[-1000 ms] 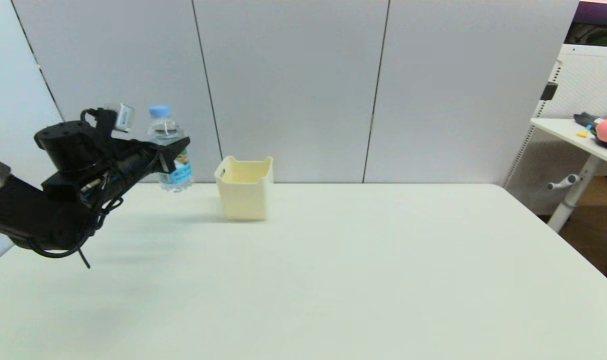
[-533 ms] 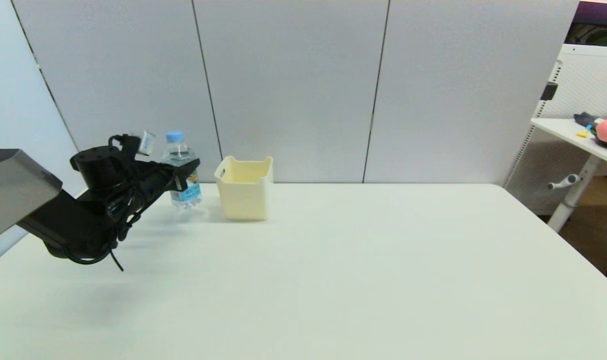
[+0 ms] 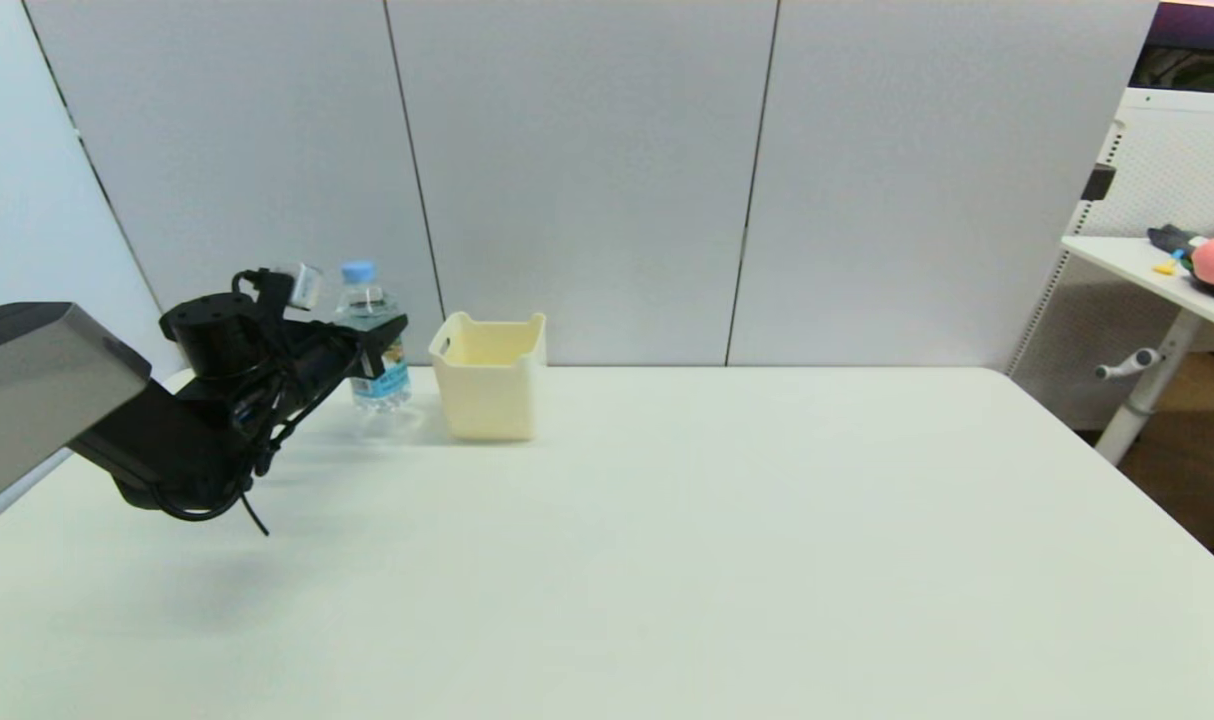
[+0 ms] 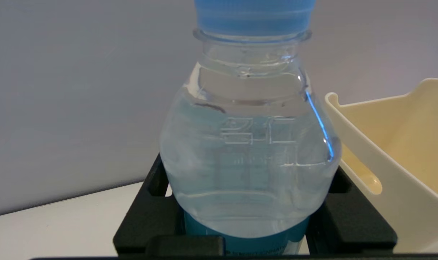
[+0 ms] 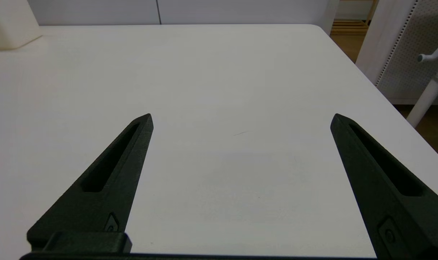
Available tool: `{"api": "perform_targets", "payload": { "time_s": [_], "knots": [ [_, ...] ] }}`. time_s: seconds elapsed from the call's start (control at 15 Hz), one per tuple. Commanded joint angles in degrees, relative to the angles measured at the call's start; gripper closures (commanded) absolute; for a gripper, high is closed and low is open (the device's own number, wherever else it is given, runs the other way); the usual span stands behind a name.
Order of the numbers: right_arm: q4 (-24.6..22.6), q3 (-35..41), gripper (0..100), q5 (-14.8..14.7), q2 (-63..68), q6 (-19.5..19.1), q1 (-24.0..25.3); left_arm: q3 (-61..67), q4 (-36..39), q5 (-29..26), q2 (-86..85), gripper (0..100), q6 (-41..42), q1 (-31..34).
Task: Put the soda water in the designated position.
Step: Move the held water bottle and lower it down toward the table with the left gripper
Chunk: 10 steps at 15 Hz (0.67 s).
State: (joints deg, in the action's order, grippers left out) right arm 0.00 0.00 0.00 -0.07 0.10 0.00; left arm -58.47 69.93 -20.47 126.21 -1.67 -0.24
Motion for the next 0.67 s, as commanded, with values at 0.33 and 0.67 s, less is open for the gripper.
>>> {"api": "perform_targets", "payload": {
  "time_s": [0.33, 0.67],
  "knots": [
    [0.0, 0.0, 0, 0.0, 0.1, 0.0, 0.0, -1.6, 3.0, -0.1, 2.7, 100, 0.0, -0.1],
    [0.0, 0.0, 0, 0.0, 0.1, 0.0, 0.0, -1.8, 6.1, 0.0, 5.1, 100, 0.2, -0.1]
  ]
}}
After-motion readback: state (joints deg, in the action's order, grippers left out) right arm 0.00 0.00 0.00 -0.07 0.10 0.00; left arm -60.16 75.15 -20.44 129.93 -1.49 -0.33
